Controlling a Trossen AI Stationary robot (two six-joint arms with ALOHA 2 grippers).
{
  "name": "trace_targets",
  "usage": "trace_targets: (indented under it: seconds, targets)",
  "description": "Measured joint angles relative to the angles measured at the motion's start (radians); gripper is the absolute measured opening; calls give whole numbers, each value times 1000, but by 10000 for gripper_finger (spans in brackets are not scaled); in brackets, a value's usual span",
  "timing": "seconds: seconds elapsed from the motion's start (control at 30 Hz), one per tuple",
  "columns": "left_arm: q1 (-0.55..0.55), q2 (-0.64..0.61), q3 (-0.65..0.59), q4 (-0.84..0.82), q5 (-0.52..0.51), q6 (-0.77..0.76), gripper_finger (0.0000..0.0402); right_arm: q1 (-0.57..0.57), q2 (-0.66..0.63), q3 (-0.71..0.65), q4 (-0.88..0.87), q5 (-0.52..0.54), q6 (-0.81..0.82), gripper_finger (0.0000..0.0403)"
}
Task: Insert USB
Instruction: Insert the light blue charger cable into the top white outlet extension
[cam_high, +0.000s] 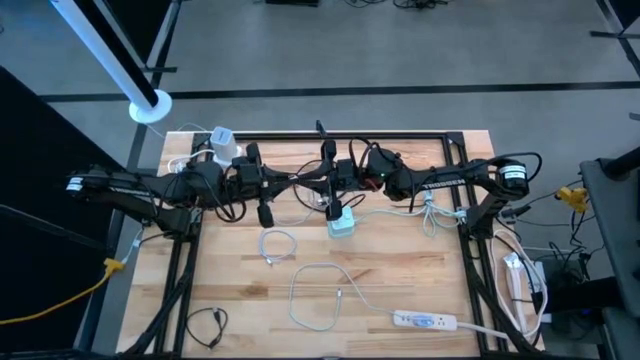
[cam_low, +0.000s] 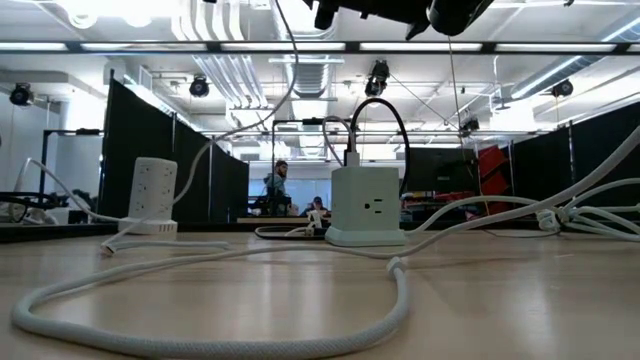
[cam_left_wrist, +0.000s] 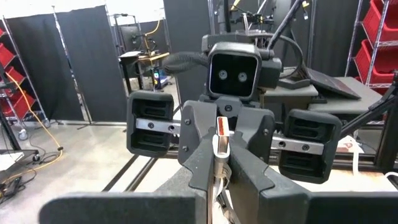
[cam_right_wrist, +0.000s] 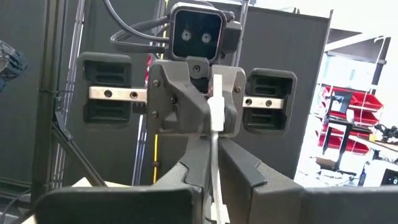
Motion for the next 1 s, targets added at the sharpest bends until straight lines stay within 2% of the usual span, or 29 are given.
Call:
trace_targets:
  seconds: [0.23,0.53,0.73,1.0]
  targets:
    - [0,10,0,0,-5,-3,23,-1,0,2,-9,1,4,1]
    - [0,11,0,-3,-6,-3,115,-1,0,2,-15,28,5,0]
    - [0,1,0,-32,-9,-1,147,-1,0,3,-31,45,0,0]
    - [5,-101,8,-258,-196,-99,149,-15,-23,3,-100,88,-31,0]
